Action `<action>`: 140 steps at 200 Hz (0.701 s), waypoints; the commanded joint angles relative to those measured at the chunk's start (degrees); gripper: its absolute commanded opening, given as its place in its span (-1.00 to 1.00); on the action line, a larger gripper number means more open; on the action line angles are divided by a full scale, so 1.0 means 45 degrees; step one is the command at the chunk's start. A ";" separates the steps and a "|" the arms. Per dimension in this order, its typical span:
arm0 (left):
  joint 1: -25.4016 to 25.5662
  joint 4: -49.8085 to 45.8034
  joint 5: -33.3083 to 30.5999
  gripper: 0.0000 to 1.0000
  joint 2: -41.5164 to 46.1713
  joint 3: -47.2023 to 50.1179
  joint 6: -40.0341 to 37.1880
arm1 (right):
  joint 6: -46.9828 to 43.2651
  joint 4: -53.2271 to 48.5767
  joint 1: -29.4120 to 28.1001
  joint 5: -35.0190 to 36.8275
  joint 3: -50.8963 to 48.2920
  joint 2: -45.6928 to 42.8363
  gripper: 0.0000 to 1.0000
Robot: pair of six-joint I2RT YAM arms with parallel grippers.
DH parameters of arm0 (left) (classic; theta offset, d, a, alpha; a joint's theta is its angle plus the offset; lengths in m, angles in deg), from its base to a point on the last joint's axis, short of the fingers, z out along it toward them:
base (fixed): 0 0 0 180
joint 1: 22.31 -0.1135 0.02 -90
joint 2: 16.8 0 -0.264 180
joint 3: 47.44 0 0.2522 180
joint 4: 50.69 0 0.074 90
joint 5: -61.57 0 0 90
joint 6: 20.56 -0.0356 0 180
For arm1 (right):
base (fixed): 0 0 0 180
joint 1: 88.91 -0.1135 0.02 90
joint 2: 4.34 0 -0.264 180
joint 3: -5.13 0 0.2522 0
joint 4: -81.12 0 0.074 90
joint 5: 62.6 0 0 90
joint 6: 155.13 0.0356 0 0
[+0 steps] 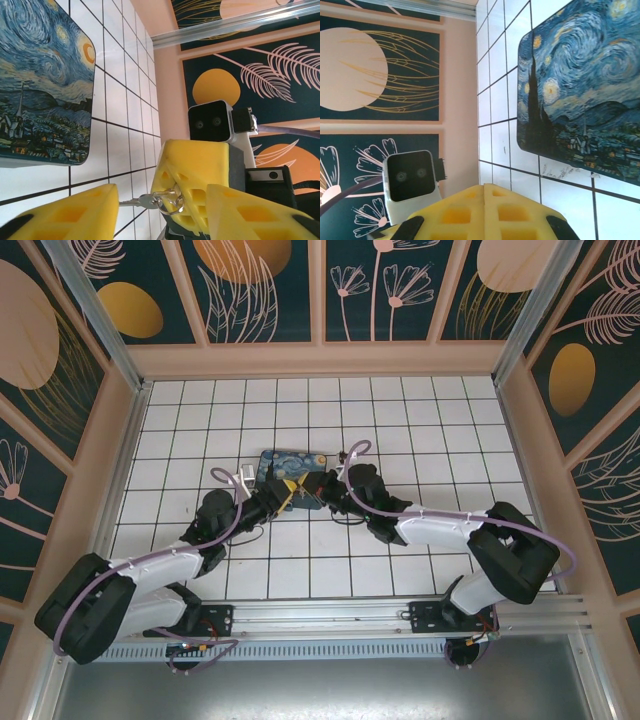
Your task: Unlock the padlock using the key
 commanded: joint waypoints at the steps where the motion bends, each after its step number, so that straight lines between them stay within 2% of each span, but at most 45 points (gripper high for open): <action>1: 0.0038 0.0982 0.0272 -0.11 -0.0235 -0.0249 0.0315 | 0.0160 0.0671 -0.0164 0.0135 0.0461 -0.0209 -1.00; 27: 0.0028 0.1067 0.0231 -0.26 -0.0287 -0.0269 0.0336 | 0.0179 0.0707 -0.0235 0.0090 0.0567 -0.0079 -1.00; 70: 0.0045 0.1048 0.0113 -0.36 -0.0356 -0.0327 0.0316 | 0.0165 0.0747 -0.0321 -0.0037 0.0617 0.0090 -1.00; 140: 0.0029 0.1195 -0.0158 -0.34 -0.0504 -0.0413 0.0354 | 0.0235 0.0932 -0.0487 0.0026 0.0307 0.0070 -1.00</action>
